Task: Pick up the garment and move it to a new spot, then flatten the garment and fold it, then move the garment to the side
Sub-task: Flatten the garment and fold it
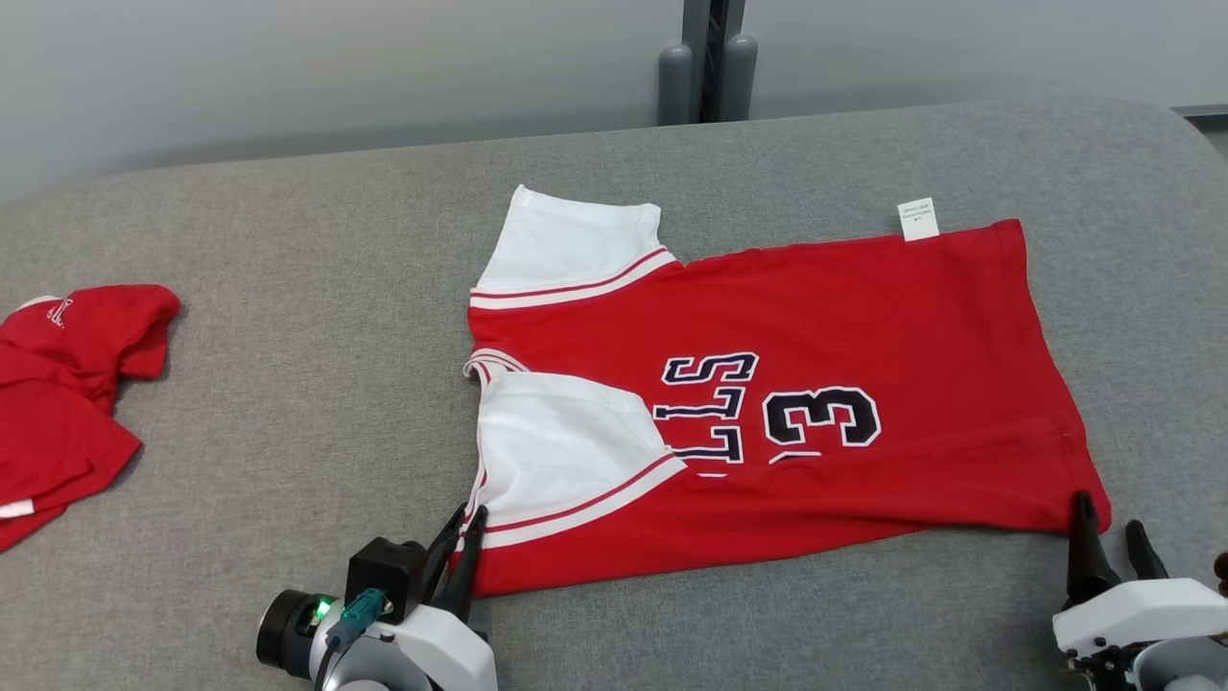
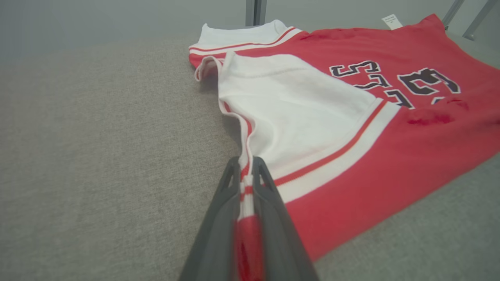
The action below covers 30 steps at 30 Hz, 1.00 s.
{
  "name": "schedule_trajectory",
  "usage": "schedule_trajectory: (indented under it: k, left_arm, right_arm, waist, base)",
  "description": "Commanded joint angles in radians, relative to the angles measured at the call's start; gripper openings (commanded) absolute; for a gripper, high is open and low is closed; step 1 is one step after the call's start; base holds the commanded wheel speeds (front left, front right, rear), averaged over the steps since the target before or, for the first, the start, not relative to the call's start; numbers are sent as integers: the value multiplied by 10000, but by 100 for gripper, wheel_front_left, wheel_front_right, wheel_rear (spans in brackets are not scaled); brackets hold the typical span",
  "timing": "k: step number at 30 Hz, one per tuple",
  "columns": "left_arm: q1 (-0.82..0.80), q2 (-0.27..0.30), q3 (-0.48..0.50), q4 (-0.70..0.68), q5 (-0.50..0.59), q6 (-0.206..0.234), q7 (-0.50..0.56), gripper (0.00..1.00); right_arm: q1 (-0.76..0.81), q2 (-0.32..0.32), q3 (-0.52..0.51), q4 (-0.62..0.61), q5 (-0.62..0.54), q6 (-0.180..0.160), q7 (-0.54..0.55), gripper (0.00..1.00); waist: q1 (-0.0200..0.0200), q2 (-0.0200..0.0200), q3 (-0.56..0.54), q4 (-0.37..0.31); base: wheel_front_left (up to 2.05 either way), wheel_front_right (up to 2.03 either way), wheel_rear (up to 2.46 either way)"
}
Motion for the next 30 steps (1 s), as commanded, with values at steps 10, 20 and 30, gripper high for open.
schedule_trajectory:
  k: [10, 20, 30]
  left_arm:
    - [38, 258, -212, -347, 153, 86, 209, 0]
    - [79, 473, -533, -433, 328, -28, 290, 0]
    - [279, 1014, -950, -573, 589, -204, 379, 0]
  right_arm:
    - [-777, -296, 1013, 992, 1497, -4, -10, 52]
    - [-892, -894, 1630, 903, 2107, -4, -25, 0]
    - [-486, -1649, 2253, 962, 2363, -10, 331, 0]
  waist:
    - [0, 0, 141, 176]
    - [0, 0, -25, 190]
    - [0, 0, -507, 2]
  base:
    - [0, 0, 0]
    - [0, 0, 0]
    - [0, 0, 0]
